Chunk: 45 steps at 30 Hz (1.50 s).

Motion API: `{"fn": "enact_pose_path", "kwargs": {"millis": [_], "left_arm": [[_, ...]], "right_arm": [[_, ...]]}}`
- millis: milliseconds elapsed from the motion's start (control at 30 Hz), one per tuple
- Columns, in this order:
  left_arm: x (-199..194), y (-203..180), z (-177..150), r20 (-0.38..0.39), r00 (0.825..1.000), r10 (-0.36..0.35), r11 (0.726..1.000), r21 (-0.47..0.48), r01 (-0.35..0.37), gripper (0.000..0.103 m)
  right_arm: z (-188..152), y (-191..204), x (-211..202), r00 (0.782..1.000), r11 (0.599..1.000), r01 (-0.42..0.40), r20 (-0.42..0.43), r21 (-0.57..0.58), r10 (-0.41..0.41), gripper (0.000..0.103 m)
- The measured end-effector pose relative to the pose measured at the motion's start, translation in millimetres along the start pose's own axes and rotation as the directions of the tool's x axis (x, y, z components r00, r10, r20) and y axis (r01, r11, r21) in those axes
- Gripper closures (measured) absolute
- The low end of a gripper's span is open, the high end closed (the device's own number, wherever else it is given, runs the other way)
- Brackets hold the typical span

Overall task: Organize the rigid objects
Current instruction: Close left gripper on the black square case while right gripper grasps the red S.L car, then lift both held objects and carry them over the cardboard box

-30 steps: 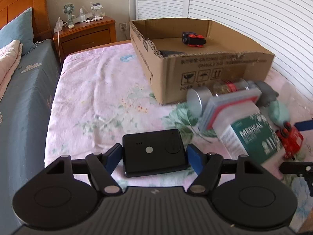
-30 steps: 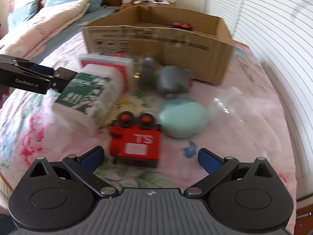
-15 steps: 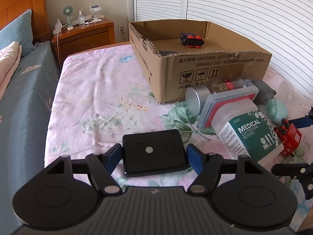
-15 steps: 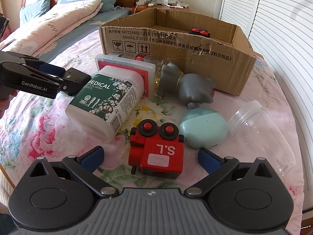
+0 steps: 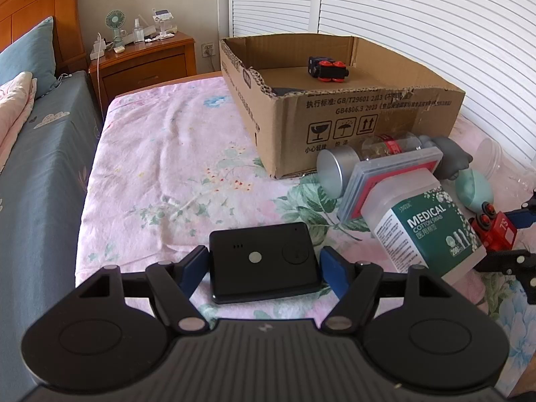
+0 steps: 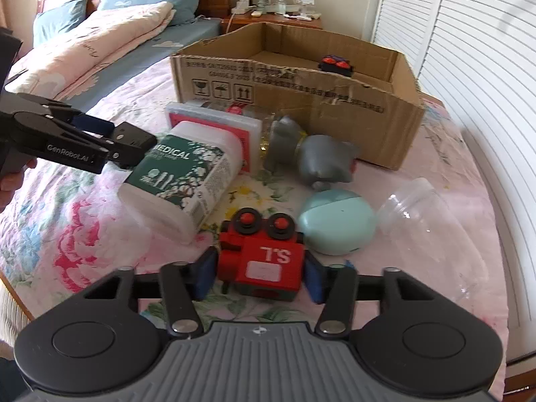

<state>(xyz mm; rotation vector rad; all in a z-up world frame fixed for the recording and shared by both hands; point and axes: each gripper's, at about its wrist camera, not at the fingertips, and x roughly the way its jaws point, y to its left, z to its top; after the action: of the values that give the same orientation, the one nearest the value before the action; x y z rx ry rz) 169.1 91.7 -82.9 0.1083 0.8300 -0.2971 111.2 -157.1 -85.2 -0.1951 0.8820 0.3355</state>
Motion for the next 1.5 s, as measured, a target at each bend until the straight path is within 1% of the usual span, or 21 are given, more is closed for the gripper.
{"fn": "enact_pose_path", "kwargs": {"millis": [167,367,433,533,733,900,967,1000,1067,1100,1133,1167,1233,1300,1400,1500], "left_arm": [[0,-1,0,-0.01,1.0,0.003,1.0,0.0,-0.003,0.031],[1,-3,1,-0.007,1.0,0.017,1.0,-0.011,-0.017,0.029],[1,-2,1,-0.008,1.0,0.014,1.0,-0.015,-0.014,0.032],[0,-1,2,-0.018,1.0,0.009,1.0,-0.013,-0.009,0.033],[-6,-4,3,-0.043,0.999,-0.008,1.0,0.02,0.009,0.033],[-24,-6,10,-0.041,0.999,-0.027,0.998,0.057,0.03,0.034],[-32,-7,15,-0.028,0.999,-0.032,0.996,0.079,0.034,0.065],[-35,-6,18,-0.034,0.999,-0.04,0.996,0.083,0.043,0.077],[-38,-4,23,-0.036,0.998,-0.06,0.996,0.07,0.063,0.076],[-38,-4,24,-0.035,0.998,-0.059,0.995,0.075,0.062,0.071],[-37,-5,23,-0.037,0.998,-0.057,0.994,0.086,0.06,0.06],[-37,-6,21,-0.033,0.998,-0.052,0.994,0.093,0.055,0.053],[-36,-10,14,-0.028,0.998,-0.057,0.992,0.115,0.059,0.028],[-34,-14,8,-0.038,0.996,-0.087,0.985,0.147,0.091,0.027],[-24,-20,0,-0.083,0.988,-0.127,0.972,0.186,0.141,0.027],[-12,-23,-2,-0.09,0.986,-0.139,0.965,0.21,0.155,0.025]], "right_arm": [[-3,-6,-3,1.0,1.0,0.001,-0.017,0.01,-0.001,0.047],[0,-6,0,1.0,1.0,0.002,-0.014,0.028,-0.002,0.045],[1,-4,1,1.0,1.0,0.013,-0.015,0.02,-0.012,0.045],[1,-5,0,1.0,1.0,0.016,-0.021,0.025,-0.015,0.047],[5,-12,-11,1.0,1.0,0.01,-0.01,0.024,-0.01,0.047],[11,-18,-22,1.0,1.0,0.009,0.003,-0.002,-0.009,0.047],[15,-20,-27,1.0,1.0,0.013,0.013,-0.016,-0.012,0.047],[17,-21,-28,1.0,1.0,0.018,0.018,-0.024,-0.017,0.047],[20,-23,-31,0.999,0.999,0.027,0.027,-0.038,-0.025,0.047],[21,-24,-32,0.999,0.999,0.032,0.032,-0.041,-0.031,0.047],[22,-25,-33,0.999,0.999,0.034,0.036,-0.041,-0.032,0.047],[22,-25,-34,0.999,0.999,0.031,0.039,-0.041,-0.03,0.047],[20,-25,-35,0.999,0.999,0.025,0.042,-0.04,-0.023,0.047],[19,-25,-35,0.999,0.999,0.019,0.037,-0.042,-0.017,0.047],[17,-23,-34,0.999,0.999,0.011,0.031,-0.044,-0.009,0.047],[17,-22,-34,0.999,0.999,0.009,0.032,-0.036,-0.008,0.047]]}}
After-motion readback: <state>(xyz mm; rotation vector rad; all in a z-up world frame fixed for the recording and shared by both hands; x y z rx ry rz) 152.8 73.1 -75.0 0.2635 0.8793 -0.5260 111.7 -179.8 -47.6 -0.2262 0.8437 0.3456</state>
